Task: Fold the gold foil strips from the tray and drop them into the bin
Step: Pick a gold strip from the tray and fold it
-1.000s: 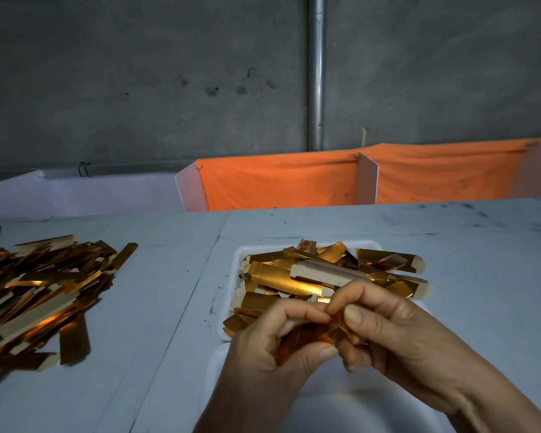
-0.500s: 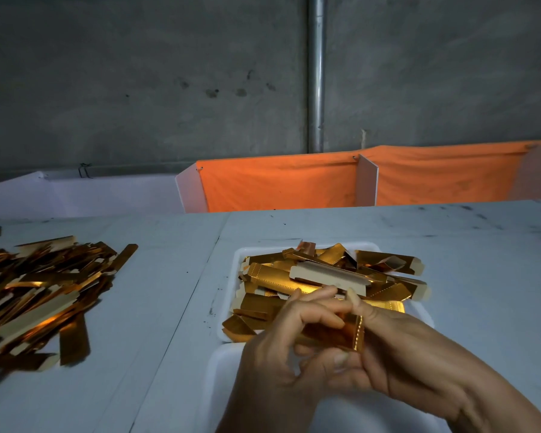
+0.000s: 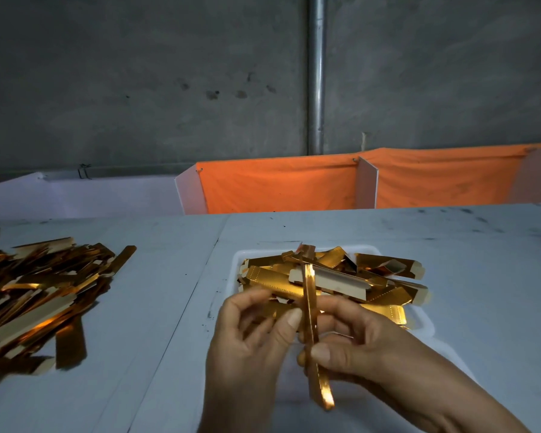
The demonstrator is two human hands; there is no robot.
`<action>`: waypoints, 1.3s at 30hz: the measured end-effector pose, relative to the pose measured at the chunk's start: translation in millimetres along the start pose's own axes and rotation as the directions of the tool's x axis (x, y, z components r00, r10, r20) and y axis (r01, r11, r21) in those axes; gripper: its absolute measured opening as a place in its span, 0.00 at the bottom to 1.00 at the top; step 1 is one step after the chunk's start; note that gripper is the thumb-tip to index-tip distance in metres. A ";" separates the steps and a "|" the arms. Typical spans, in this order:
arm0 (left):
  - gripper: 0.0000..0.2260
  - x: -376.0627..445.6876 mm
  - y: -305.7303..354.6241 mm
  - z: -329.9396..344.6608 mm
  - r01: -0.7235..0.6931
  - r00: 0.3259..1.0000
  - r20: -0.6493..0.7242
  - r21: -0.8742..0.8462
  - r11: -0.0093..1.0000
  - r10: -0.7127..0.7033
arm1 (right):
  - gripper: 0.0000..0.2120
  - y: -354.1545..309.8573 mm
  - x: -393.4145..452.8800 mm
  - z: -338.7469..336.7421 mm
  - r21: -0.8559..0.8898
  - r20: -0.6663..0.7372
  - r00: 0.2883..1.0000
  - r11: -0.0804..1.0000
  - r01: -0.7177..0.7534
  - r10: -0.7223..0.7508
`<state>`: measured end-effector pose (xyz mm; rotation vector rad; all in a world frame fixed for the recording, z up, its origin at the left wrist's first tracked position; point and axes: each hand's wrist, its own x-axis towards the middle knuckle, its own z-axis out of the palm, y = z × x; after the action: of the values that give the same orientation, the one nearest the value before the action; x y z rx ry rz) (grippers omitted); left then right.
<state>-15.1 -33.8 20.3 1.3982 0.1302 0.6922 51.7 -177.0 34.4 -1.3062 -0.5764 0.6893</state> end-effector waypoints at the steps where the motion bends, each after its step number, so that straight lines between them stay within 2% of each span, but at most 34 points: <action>1: 0.25 0.6 -2.0 -0.9 0.068 0.998 0.006 -0.036 0.997 -0.068 | 0.21 0.3 0.4 2.0 -0.068 -0.001 1.000 0.998 -0.002 0.002; 3: 0.26 3.2 -2.9 -2.9 0.117 0.992 0.053 -0.119 0.986 -0.111 | 0.21 0.1 1.3 7.6 -0.168 0.008 1.000 0.986 -0.018 0.020; 6: 0.21 4.8 -1.4 -4.3 0.113 0.984 0.153 -0.155 0.981 -0.089 | 0.21 -1.4 1.8 12.6 -0.277 0.010 0.999 0.960 -0.046 0.051; 9: 0.23 4.7 -2.6 -8.0 0.136 0.964 0.247 -0.133 0.982 -0.100 | 0.20 -1.0 2.1 11.8 -0.341 -0.013 0.996 0.936 -0.087 0.088; 12: 0.16 4.6 -4.7 -11.0 0.170 0.942 0.306 -0.070 0.983 -0.141 | 0.19 -0.5 3.2 11.8 -0.401 -0.014 0.995 0.910 -0.101 0.104; 15: 0.09 5.6 -4.1 -12.9 0.260 0.926 0.322 -0.159 0.953 -0.198 | 0.12 -5.2 0.5 8.4 -0.317 0.029 0.996 0.946 -0.071 0.085; 17: 0.10 5.2 -2.5 -12.6 0.326 0.910 0.338 -0.227 0.918 -0.239 | 0.08 -9.0 -2.0 2.1 -0.237 0.021 0.999 0.971 -0.026 0.032; 19: 0.12 5.0 -3.4 -11.0 0.344 0.910 0.324 -0.245 0.907 -0.258 | 0.11 -10.1 -4.5 -4.4 -0.136 -0.026 1.000 0.991 -0.002 -0.002; 22: 0.15 4.8 -4.7 -7.6 0.281 0.926 0.305 -0.167 0.945 -0.221 | 0.19 -9.8 -5.6 -4.7 -0.015 -0.046 0.999 1.000 0.008 -0.009; 24: 0.11 3.5 -6.1 -6.2 0.201 0.937 0.302 -0.054 0.978 -0.175 | 0.24 -8.2 -4.6 -1.4 0.031 -0.068 0.998 0.999 0.006 -0.004; 26: 0.08 1.3 -6.9 -6.0 0.104 0.942 0.315 0.058 0.993 -0.117 | 0.26 -7.3 -4.0 0.2 0.077 -0.083 0.997 0.997 -0.005 0.011; 27: 0.10 0.4 -7.5 -6.1 0.050 0.939 0.335 0.095 0.994 -0.079 | 0.25 -7.6 -4.0 0.7 0.084 -0.081 0.997 0.996 -0.004 0.011; 29: 0.14 -0.8 -8.3 -5.6 -0.024 0.926 0.377 0.112 0.993 -0.020 | 0.24 -8.5 -4.6 1.4 0.081 -0.083 0.997 0.997 -0.001 0.008; 33: 0.20 1.7 -7.3 -6.1 -0.085 0.920 0.389 0.090 0.992 0.044 | 0.31 -9.3 -7.4 -1.3 0.118 -0.098 0.995 0.993 -0.003 0.015; 36: 0.22 -0.3 -4.1 -4.5 -0.172 0.916 0.392 0.177 0.969 0.091 | 0.26 -14.3 -10.0 0.6 0.078 -0.057 0.998 0.997 0.001 0.004; 38: 0.22 -3.5 -3.6 -1.6 -0.265 0.920 0.364 0.298 0.917 0.147 | 0.23 -15.8 -10.2 3.5 0.032 -0.097 0.995 0.999 0.031 -0.028; 39: 0.23 -4.7 -3.2 0.7 -0.312 0.924 0.336 0.384 0.869 0.184 | 0.25 -15.8 -10.2 4.8 -0.009 -0.144 0.988 0.998 0.060 -0.061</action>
<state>-17.3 -36.8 16.0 1.9568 -0.1458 0.6874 43.4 -183.2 50.8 -1.3260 -0.4981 0.5385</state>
